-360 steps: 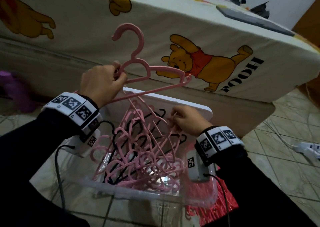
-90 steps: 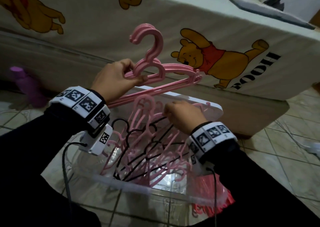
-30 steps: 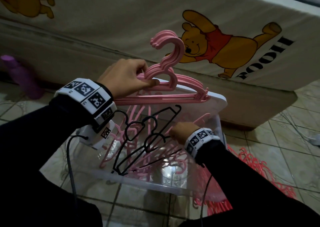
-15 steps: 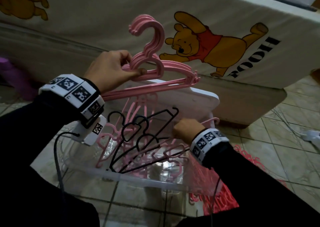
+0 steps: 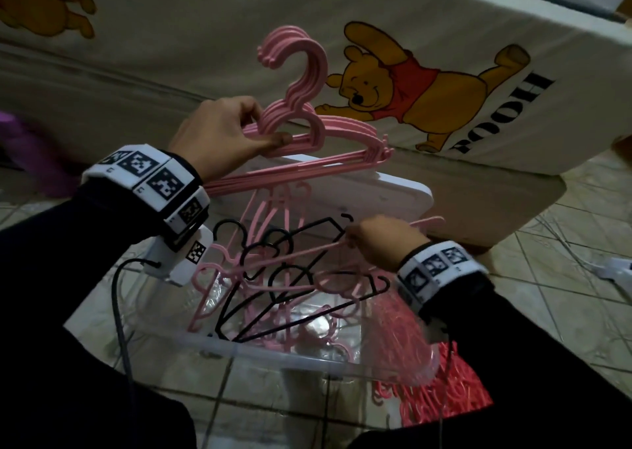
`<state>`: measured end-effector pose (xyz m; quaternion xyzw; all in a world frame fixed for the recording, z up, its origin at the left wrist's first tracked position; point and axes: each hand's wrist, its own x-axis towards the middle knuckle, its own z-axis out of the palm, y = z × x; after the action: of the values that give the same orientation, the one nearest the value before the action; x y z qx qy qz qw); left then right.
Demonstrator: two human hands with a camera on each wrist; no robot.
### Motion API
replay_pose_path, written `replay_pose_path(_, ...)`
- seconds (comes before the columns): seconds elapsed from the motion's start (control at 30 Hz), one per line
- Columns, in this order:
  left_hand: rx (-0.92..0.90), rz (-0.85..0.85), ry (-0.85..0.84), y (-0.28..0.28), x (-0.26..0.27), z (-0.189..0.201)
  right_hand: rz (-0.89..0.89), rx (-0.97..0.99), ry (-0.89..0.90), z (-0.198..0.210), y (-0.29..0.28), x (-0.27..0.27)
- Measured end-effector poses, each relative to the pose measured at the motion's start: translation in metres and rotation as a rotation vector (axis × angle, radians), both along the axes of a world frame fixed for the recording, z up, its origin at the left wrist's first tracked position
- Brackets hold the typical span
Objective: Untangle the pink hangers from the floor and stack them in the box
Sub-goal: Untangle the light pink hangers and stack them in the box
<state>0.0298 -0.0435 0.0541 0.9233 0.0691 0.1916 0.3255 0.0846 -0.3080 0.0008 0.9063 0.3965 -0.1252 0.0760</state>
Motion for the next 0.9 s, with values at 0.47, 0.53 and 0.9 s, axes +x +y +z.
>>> replay_pose_path(0.47,-0.048,0.085,-0.027,0.019,-0.006,0.004,-0.113,0.304,0.509,0.031,-0.011,-0.006)
replay_pose_path(0.53,-0.084,0.083,-0.034,0.023,-0.006,0.007,-0.065,0.231,0.525,0.026,-0.007,-0.012)
replay_pose_path(0.9,-0.053,0.101,-0.060,0.042,-0.015,0.010,0.028,0.326,0.538,0.038,-0.008,-0.027)
